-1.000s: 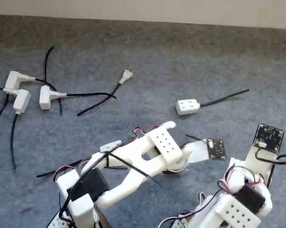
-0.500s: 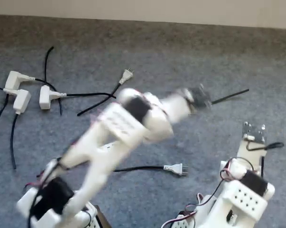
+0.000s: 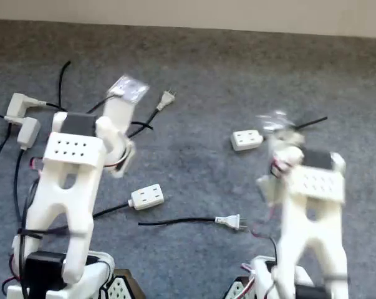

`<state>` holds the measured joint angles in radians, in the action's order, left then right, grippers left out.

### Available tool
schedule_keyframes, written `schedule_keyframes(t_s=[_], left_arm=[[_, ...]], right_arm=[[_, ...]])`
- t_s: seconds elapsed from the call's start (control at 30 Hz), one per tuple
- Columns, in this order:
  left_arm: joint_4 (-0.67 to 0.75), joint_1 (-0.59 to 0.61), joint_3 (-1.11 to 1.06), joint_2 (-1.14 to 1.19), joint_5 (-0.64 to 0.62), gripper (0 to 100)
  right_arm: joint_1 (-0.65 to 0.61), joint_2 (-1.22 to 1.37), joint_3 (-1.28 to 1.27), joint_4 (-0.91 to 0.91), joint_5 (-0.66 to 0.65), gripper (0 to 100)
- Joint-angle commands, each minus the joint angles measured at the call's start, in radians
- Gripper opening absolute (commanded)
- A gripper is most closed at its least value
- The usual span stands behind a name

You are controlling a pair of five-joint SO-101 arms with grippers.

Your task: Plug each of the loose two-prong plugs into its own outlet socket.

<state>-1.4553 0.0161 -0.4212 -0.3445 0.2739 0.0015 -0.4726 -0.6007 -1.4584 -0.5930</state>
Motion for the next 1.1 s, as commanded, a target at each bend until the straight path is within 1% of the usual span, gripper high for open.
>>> schedule_keyframes(t_s=[0.0, 0.1, 0.2, 0.27, 0.3, 0.4, 0.47, 0.57, 0.63, 0.7, 0.87, 0.93, 1.0, 1.07], left_arm=[[0.180, 0.125, -0.231, -0.033, 0.052, 18], [0.344, 0.185, -0.397, -0.033, 0.054, 18], [0.491, 0.208, -0.526, -0.033, 0.054, 18], [0.537, 0.216, -0.558, -0.033, 0.054, 18], [0.540, 0.225, -0.559, -0.033, 0.054, 18], [0.552, 0.237, -0.562, -0.024, 0.054, 18], [0.592, 0.239, -0.575, -0.024, 0.054, 18], [0.637, 0.240, -0.601, -0.024, 0.054, 18], [0.637, 0.242, -0.605, -0.024, 0.054, 18], [0.637, 0.242, -0.605, -0.024, 0.054, 18], [0.641, 0.240, -0.605, -0.024, 0.054, 18], [0.641, 0.240, -0.605, -0.024, 0.054, 18], [0.641, 0.240, -0.605, -0.024, 0.054, 18], [0.641, 0.240, -0.605, -0.022, 0.054, 18]], right_arm=[[-0.105, 0.134, 0.145, -0.056, -0.256, 16.2], [-0.107, 0.159, 0.143, -0.058, -0.451, 15.9], [-0.110, 0.147, 0.087, -0.059, -0.621, 12.3], [-0.127, 0.130, 0.010, -0.038, -0.706, 11.3], [-0.140, 0.117, -0.030, -0.012, -0.718, 11.3], [-0.203, 0.067, -0.145, 0.091, -0.717, 11.3], [-0.266, 0.027, -0.211, 0.143, -0.695, 11.9], [-0.346, -0.033, -0.314, 0.239, -0.638, 18.9], [-0.372, -0.074, -0.374, 0.323, -0.603, 25.0], [-0.383, -0.104, -0.420, 0.377, -0.565, 29.0], [-0.438, -0.145, -0.504, 0.400, -0.542, 29.2], [-0.478, -0.147, -0.518, 0.403, -0.489, 29.2], [-0.519, -0.147, -0.527, 0.443, -0.427, 28.4], [-0.564, -0.137, -0.529, 0.481, -0.362, 22.4]])
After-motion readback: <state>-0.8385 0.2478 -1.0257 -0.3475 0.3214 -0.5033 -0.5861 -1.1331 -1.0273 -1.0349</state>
